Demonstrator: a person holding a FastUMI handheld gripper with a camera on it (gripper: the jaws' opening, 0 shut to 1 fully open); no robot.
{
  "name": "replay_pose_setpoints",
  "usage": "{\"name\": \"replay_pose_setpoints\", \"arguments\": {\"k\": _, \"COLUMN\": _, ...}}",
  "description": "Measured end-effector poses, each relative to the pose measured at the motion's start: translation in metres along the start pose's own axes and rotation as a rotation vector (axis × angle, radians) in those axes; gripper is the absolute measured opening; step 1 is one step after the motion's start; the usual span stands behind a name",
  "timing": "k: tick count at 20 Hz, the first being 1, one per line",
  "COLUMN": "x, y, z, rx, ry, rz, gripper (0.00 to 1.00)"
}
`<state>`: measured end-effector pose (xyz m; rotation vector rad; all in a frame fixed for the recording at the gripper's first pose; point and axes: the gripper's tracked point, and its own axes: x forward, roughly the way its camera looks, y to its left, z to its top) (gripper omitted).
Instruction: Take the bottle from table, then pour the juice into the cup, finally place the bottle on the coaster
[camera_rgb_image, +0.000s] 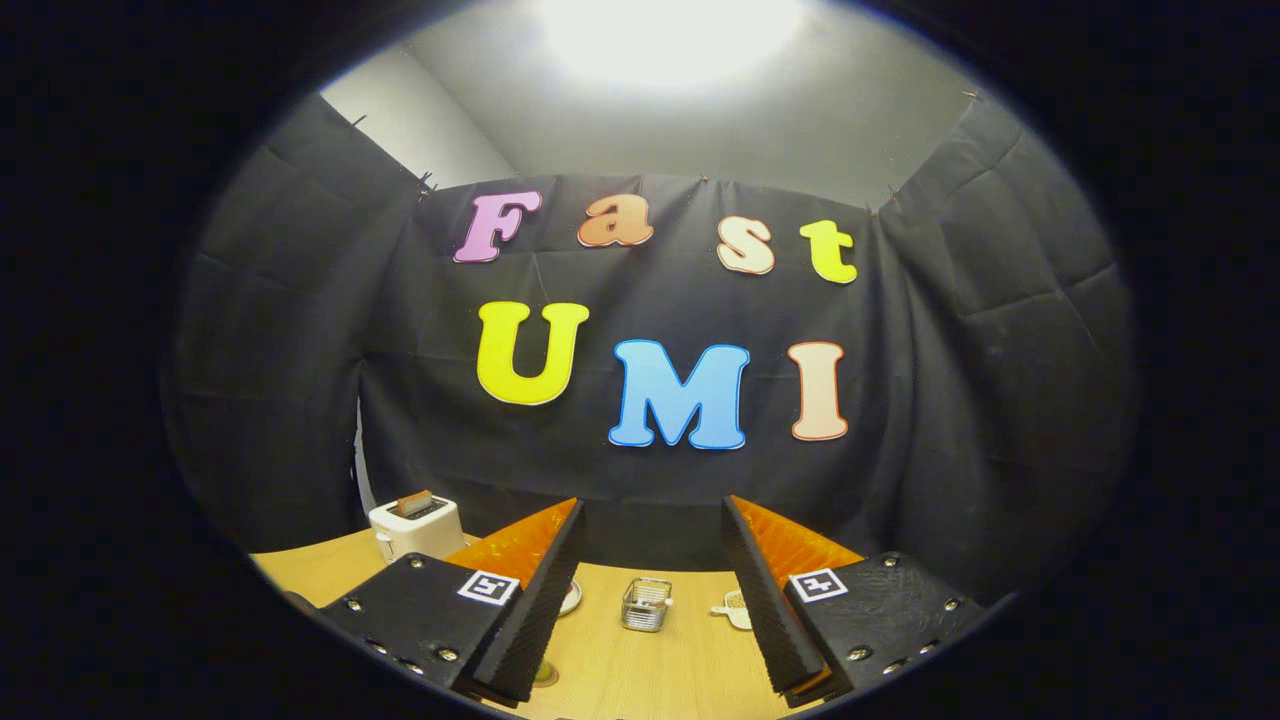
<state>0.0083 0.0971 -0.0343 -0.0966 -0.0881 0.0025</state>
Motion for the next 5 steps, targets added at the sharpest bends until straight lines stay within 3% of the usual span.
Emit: {"name": "replay_pose_setpoints", "arguments": {"k": 5, "x": -0.0042, "y": -0.0070, "z": -0.0062, "rx": -0.008, "ry": 0.010, "rz": 0.003, "gripper": 0.83}}
